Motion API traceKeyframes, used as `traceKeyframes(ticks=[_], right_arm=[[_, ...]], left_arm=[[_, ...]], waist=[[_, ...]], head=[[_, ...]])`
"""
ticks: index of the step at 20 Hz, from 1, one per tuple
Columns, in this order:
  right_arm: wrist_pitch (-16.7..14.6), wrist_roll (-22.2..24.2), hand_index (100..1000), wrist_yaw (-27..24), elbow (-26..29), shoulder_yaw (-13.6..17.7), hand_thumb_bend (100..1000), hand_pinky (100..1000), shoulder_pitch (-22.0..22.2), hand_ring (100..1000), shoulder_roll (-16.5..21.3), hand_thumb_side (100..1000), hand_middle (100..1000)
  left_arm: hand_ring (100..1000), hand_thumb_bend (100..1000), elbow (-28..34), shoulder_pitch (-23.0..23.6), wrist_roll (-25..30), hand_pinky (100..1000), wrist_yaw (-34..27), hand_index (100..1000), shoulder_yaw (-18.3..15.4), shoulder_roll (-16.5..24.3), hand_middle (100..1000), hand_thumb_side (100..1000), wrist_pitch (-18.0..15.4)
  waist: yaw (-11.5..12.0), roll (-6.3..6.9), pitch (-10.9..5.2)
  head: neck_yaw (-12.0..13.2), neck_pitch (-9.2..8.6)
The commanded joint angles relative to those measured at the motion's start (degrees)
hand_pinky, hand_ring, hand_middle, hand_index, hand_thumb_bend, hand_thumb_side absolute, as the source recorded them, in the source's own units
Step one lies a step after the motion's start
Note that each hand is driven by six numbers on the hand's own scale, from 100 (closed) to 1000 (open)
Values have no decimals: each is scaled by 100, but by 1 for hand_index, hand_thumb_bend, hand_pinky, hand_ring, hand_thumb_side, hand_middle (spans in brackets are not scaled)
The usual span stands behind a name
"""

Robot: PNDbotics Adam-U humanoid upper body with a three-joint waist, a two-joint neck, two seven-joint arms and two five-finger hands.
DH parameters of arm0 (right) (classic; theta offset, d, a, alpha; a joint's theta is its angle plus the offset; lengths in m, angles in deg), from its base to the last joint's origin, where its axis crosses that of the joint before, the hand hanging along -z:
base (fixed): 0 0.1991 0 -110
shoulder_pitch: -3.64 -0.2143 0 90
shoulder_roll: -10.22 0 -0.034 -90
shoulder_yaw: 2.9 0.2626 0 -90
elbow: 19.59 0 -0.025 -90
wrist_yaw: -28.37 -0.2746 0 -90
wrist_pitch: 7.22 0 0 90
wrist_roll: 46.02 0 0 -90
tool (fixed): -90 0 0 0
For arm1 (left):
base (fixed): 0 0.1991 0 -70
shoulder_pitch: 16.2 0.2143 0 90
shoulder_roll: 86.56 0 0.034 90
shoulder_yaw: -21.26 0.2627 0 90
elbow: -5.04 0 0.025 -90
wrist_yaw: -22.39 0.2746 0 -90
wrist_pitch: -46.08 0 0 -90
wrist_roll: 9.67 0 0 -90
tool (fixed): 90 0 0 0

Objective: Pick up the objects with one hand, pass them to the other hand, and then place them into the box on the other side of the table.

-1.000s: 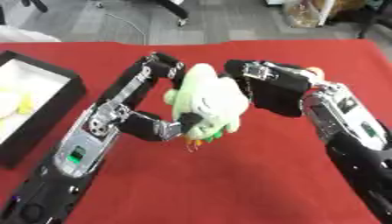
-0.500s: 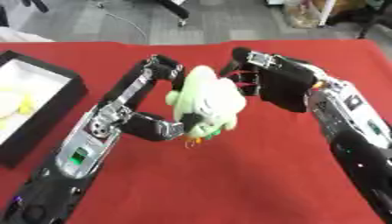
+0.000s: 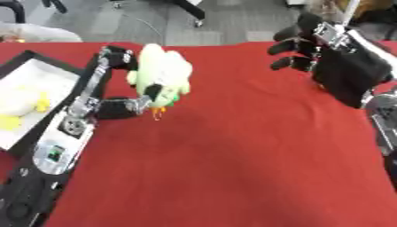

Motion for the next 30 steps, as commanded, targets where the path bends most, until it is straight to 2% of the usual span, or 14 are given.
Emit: traceKeyframes(ticks=[1,6,9,12,13,15,17,20,22,26,30], right_arm=[[-291,5,582,29,122,224,151,632,48,683,201,411,620],[-525,66,581,206,122,327,135,633,279,683,210,410,620],[-526,145,580,332,122,314,133,633,381,684,160,413,620],[-532,219,580,396,122,293,130,633,423,685,131,413,622],[-536,246,580,414,122,283,128,633,436,685,121,413,622],[-546,299,579,445,122,272,123,634,458,684,103,412,621],[-563,336,578,461,122,275,121,634,468,684,99,412,621],[-583,372,578,476,122,277,117,634,483,684,95,413,620],[-589,386,577,497,122,283,116,633,497,684,93,413,620],[-680,422,581,576,122,342,112,635,526,690,115,417,626],[-1009,666,587,966,122,534,102,637,700,697,150,419,636]], left_arm=[[270,314,229,110,-545,296,163,451,-580,656,313,215,305],[273,325,123,675,-1316,299,689,461,-1375,1561,327,220,937],[288,331,-263,935,-1370,315,1338,482,-1590,2017,353,258,1353],[335,358,-759,960,-826,370,2090,532,-1550,2277,412,306,1575],[377,386,-894,937,-549,434,2327,566,-1527,2331,447,343,1602],[487,505,-1091,882,85,555,2712,713,-1491,2394,591,422,1595],[547,630,-1186,829,633,597,2831,786,-1481,2410,661,507,1501],[593,731,-1116,812,1017,622,2704,840,-1573,2396,716,612,1407],[596,739,-876,842,1013,609,2562,847,-1678,2379,724,638,1397],[562,724,-13,967,512,512,1819,843,-1944,2245,704,634,1456],[547,710,888,1227,-17,483,847,836,-2107,2045,688,622,1542]], waist=[[-11,95,-215],[-38,193,-270],[-57,234,-288],[-78,241,-301],[-88,237,-304],[-104,231,-307],[-112,231,-308],[-125,233,-306],[-130,234,-304],[-118,234,-298],[-107,225,-285]], head=[[188,-14],[509,-14],[690,-14],[770,-14],[788,-14],[819,-14],[828,-14],[818,-14],[806,-14],[763,-14],[673,-14]])
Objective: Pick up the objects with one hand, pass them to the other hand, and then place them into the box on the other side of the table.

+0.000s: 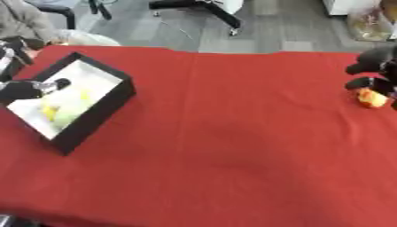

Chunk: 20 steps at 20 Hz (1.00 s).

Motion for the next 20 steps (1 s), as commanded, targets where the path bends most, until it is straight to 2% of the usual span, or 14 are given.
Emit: traceKeyframes(ticks=[1,4,8,10,11,12,13,15,19,20], right_arm=[[-297,111,596,378,117,283,100,640,118,703,210,413,645],[-538,-181,601,748,117,614,100,639,442,704,405,407,650],[-554,-834,634,1229,-56,888,100,637,749,725,829,392,703],[-599,-1006,651,1562,-288,873,100,639,810,736,988,391,722],[-621,-1031,701,1733,-426,847,110,650,830,778,1078,392,777],[-651,-1033,712,1938,-610,817,100,652,836,791,1178,350,792],[-703,-1046,734,2131,-806,788,123,661,830,812,1271,375,816],[-845,-1079,746,2454,-1209,717,126,665,787,822,1434,378,828],[-1051,-1084,746,2635,-1524,659,126,665,738,822,1492,378,828],[-1058,-1072,816,2656,-1568,634,155,708,757,892,1516,391,906]], left_arm=[[532,676,758,100,-432,464,-735,827,-228,-64,668,609,58],[520,657,1371,354,-879,454,-1375,811,-356,-372,647,599,135],[513,638,1930,585,-990,445,-1883,806,-236,-834,636,601,128],[512,636,2115,623,-913,445,-1980,807,-141,-1038,636,601,119],[509,631,2186,611,-876,443,-2024,802,-90,-1154,631,598,111],[508,671,2254,587,-835,442,-2083,801,-24,-1291,628,578,94],[506,624,2311,560,-798,442,-2149,798,37,-1413,625,595,79],[506,623,2398,523,-729,442,-2284,798,149,-1591,625,595,52],[506,623,2447,516,-675,442,-2368,798,185,-1654,625,595,47],[502,625,2471,513,-658,437,-2386,798,207,-1672,622,601,35]], waist=[[7,39,-141],[33,24,-118],[111,19,-79],[153,18,-61],[178,18,-46],[209,23,-31],[242,29,-15],[301,44,13],[324,50,23],[347,45,45]], head=[[-106,-14],[-282,-14],[-556,-14],[-669,-14],[-735,-14],[-803,-14],[-860,-14],[-950,-14],[-984,-14],[-1044,-14]])
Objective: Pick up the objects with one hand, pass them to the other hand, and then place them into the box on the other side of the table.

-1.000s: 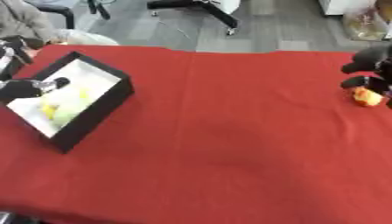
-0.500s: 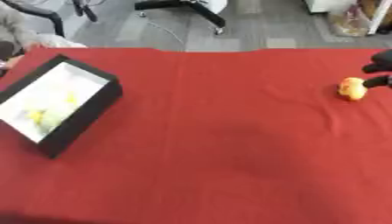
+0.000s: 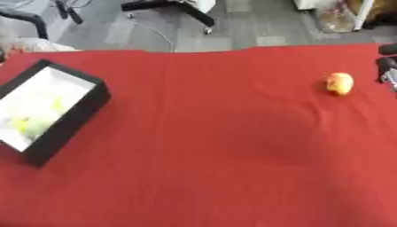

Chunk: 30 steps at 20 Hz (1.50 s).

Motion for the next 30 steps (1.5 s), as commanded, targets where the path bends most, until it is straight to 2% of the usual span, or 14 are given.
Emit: traceKeyframes(ticks=[1,3,6,12,17,22,30], right_arm=[[-42,21,824,162,-182,-35,160,715,-11,897,377,399,911],[110,62,836,324,-449,-109,160,728,-60,909,636,397,922],[217,162,846,592,-886,-201,187,738,-252,916,891,426,930],[30,282,862,1140,-1777,-328,202,749,-561,928,903,433,943],[-301,285,866,1551,-2399,-386,215,753,-718,930,848,449,943],[-461,248,865,1680,-2593,-394,221,753,-768,926,825,455,941],[-465,254,864,1663,-2557,-393,227,748,-811,915,849,480,935]], left_arm=[[502,624,192,-97,97,438,-107,798,107,-14,622,601,-70],[501,624,246,-134,257,438,-204,796,342,-105,620,602,-156],[500,624,304,-181,468,438,-294,797,474,-181,619,605,-203],[498,621,316,-240,633,439,-362,797,562,-229,617,612,-290],[498,623,317,-256,685,439,-362,798,593,-236,616,615,-328],[496,621,317,-269,721,439,-348,799,615,-239,615,618,-344],[495,621,317,-333,779,439,-326,799,673,-257,613,621,-399]], waist=[[85,43,88],[214,61,147],[346,94,190],[523,131,242],[596,144,265],[652,143,288],[795,149,337]], head=[[-170,-14],[-332,-14],[-483,-14],[-661,-14],[-785,-14],[-843,-14],[-934,-14]])
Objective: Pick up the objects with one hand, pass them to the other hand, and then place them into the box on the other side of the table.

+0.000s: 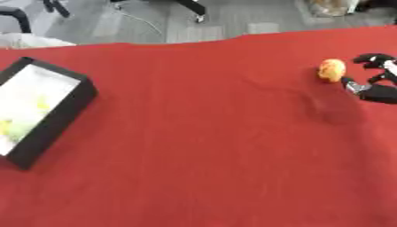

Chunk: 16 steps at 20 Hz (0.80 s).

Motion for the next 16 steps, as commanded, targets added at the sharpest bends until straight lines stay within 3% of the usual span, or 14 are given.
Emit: traceKeyframes(ticks=[1,6,16], right_arm=[[-19,-3,864,-7,73,58,227,747,-85,915,215,465,935],[-6,-31,863,-77,142,100,226,744,-85,911,251,467,932],[68,-192,867,-75,126,281,215,748,-26,904,242,435,923]], left_arm=[[495,621,111,-103,38,439,15,799,26,32,613,622,-22],[494,621,111,-132,80,439,15,799,63,39,613,623,-65],[491,623,111,-204,80,433,74,800,70,93,611,622,-183]], waist=[[36,61,51],[146,50,95],[394,-105,402]], head=[[-44,-14],[-123,-61],[-232,-236]])
